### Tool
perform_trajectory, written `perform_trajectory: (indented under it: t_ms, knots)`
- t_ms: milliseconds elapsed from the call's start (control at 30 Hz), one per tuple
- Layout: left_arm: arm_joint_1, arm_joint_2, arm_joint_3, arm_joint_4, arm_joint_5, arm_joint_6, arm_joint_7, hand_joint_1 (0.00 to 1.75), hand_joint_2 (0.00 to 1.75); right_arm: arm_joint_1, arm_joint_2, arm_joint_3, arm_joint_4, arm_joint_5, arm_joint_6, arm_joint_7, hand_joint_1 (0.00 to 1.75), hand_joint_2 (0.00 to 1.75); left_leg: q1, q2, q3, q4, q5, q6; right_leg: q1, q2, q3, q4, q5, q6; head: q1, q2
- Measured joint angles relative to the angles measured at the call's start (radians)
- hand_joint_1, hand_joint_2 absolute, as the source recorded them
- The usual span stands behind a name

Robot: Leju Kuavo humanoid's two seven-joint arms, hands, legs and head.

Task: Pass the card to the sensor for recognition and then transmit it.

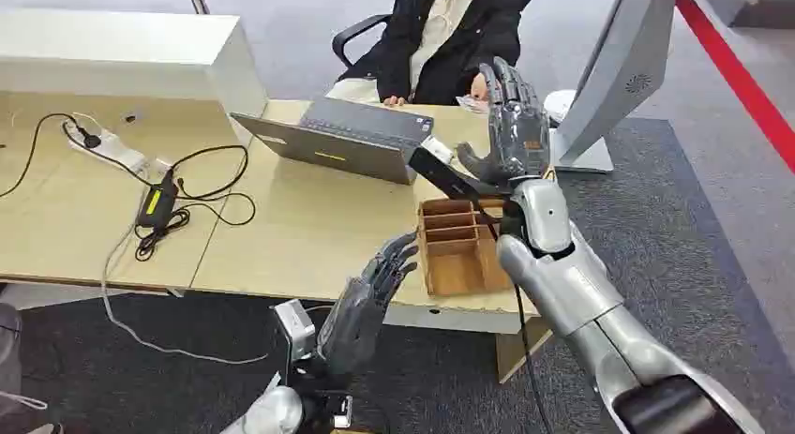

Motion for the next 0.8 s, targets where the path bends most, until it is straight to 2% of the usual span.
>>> perform_trajectory:
  t_ms: [333,667,700,733,800]
  knots:
    - [-0.008,-0.007,-0.011,0.028,0.003,0.0,-0.004,0.0,0.0,-0.099,0.031,0.043,0.234,0.059,0.026,0.048,0.0,1.75,0.0,0.0,0.0,0.0,0.0,0.0,0.0,0.0,-0.001,0.0,0.0,0.0,0.0,0.0]
    - [-0.008,-0.012,-0.021,0.036,0.004,0.0,-0.001,0.0,0.0,-0.172,0.047,0.057,0.404,0.006,0.012,0.06,0.0,1.75,0.0,0.0,0.0,0.0,0.0,0.0,0.0,0.0,-0.001,0.0,0.0,0.0,0.0,0.0]
    - [-0.008,-0.012,-0.023,0.037,0.005,0.0,0.0,0.0,0.0,-0.175,0.047,0.057,0.415,0.003,0.01,0.062,1.4,1.75,0.0,0.0,0.0,0.0,0.0,0.0,0.0,0.0,-0.001,0.0,0.0,0.0,0.0,0.0]
    - [-0.008,-0.012,-0.024,0.037,0.005,0.0,0.0,0.0,0.0,-0.177,0.048,0.058,0.423,0.003,0.007,0.063,1.75,1.75,0.0,0.0,0.0,0.0,0.0,0.0,0.0,0.0,-0.001,0.0,0.0,0.0,0.0,0.0]
    - [-0.008,-0.012,-0.026,0.037,0.006,0.0,0.0,0.0,0.0,-0.18,0.048,0.059,0.437,0.0,0.003,0.063,1.75,1.75,0.0,0.0,0.0,0.0,0.0,0.0,0.0,0.0,-0.001,0.0,0.0,0.0,0.0,0.0]
